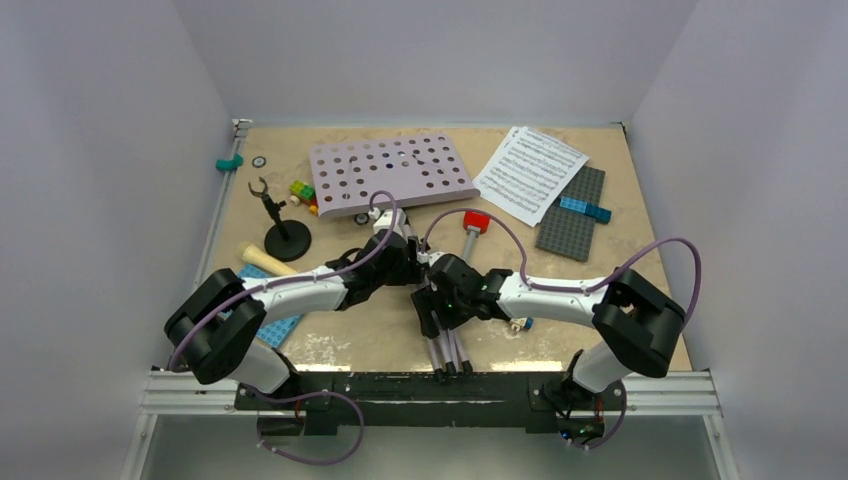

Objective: Pack up the instrument practice props

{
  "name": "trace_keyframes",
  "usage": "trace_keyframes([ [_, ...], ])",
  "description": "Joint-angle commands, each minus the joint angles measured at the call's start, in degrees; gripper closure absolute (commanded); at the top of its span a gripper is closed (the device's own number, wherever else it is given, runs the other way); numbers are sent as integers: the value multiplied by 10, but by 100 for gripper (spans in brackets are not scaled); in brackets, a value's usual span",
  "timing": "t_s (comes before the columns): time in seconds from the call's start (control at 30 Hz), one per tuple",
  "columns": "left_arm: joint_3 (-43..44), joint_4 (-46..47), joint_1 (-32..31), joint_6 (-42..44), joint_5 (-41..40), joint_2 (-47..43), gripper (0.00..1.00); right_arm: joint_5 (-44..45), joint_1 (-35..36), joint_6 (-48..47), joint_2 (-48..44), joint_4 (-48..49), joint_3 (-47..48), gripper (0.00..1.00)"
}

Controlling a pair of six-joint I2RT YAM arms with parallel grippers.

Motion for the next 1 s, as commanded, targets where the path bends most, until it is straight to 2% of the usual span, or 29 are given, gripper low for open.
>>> trace_keyframes([
  [0.0, 31, -26, -4, -28, -4, 10, 31, 1, 0, 12, 16, 8, -4, 22],
  [0.23, 71, -20, -3, -14, 13, 75, 30, -16, 1, 15, 26, 26, -21, 33],
  [0.47, 71, 15, -3, -8, 23, 105, 51, -25, 5, 9, 37, 30, -16, 64],
  [0.53, 70, 19, -3, -7, 23, 107, 54, -26, 5, 9, 40, 30, -13, 66],
  [0.57, 69, 19, -3, -7, 23, 106, 54, -26, 6, 9, 39, 29, -13, 64],
  [0.63, 63, 19, -4, -7, 21, 93, 51, -23, 5, 8, 25, 26, -15, 48],
  [0.73, 50, 9, -3, -3, 7, 61, 40, -14, 5, 9, -18, 18, -20, 27],
  [0.83, 44, -11, -3, 6, -6, 25, 33, -2, 5, 8, -56, -10, -14, 20],
  [0.97, 51, -41, -3, 20, -15, -14, 28, 23, 4, -1, -99, -50, 1, 19],
])
